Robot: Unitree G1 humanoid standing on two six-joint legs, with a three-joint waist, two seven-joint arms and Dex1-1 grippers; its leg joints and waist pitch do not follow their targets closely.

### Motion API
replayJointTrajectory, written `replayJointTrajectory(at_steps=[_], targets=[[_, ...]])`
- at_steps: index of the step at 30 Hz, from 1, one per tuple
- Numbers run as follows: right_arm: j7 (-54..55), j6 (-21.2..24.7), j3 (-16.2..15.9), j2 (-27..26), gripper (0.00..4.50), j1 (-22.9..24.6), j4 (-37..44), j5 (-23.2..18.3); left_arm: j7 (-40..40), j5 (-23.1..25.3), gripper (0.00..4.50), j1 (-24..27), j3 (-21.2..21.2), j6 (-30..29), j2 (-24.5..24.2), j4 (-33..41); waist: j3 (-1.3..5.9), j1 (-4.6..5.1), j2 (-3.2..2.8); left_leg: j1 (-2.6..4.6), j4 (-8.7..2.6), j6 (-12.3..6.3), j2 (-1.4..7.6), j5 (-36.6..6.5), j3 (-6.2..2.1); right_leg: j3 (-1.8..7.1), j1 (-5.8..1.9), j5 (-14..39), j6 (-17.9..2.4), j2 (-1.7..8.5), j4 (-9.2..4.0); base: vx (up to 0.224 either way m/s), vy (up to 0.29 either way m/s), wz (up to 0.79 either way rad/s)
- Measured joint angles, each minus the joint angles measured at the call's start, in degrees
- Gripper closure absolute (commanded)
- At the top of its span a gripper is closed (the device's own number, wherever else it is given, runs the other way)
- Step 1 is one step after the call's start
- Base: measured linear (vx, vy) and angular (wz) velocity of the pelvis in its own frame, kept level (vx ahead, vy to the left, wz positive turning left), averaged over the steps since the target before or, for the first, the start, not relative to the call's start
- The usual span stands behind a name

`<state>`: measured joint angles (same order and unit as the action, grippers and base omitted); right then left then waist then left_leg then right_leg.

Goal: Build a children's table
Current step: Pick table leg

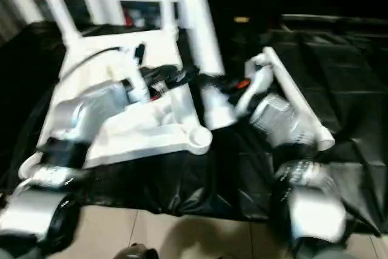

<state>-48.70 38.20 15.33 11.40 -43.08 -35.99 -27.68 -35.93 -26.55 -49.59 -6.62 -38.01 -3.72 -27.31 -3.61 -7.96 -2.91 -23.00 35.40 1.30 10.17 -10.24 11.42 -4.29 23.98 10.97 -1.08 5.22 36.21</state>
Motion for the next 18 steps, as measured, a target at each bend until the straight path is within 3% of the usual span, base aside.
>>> replayJointTrajectory(at_steps=[4,5,6,18], targets=[[-1.97,2.63,-0.74,0.01,2.7,2.15,5.25,-1.97,1.87,-3.25,0.34,-0.47,-3.6,-2.46,0.77,-0.43,0.0,-0.44,0.01,-0.06,0.17,-0.12,-0.04,-0.02,0.01,0.02,-0.03,-0.1,-0.03,0.05,-0.02,0.0,0.0,0.0],[-2.18,2.96,-1.03,-0.08,2.7,2.52,6.41,-2.19,2.01,-4.09,0.07,-0.48,-4.3,-3.08,1.16,-0.43,0.0,-0.48,0.02,-0.06,0.17,-0.11,-0.06,-0.02,0.01,0.03,-0.05,-0.11,-0.03,0.06,-0.04,0.0,0.0,0.0],[-2.4,3.43,-1.25,-0.1,2.7,2.68,7.27,-2.55,2.21,-5.08,0.07,-0.48,-4.97,-3.87,1.44,-0.4,-0.02,-0.52,0.04,-0.06,0.19,-0.12,-0.07,-0.01,0.01,0.04,-0.05,-0.15,-0.02,0.08,-0.05,0.0,0.0,0.0],[-1.31,6.2,-3.89,-0.95,2.7,5.4,14.66,-3.9,5.87,-5.73,0.0,-0.47,-4.73,-5.54,2.71,1.16,-0.08,-0.19,0.37,-0.07,0.15,-0.11,-0.07,0.01,0.0,0.07,-0.02,-0.26,0.19,0.08,-0.09,0.0,0.0,0.0]])
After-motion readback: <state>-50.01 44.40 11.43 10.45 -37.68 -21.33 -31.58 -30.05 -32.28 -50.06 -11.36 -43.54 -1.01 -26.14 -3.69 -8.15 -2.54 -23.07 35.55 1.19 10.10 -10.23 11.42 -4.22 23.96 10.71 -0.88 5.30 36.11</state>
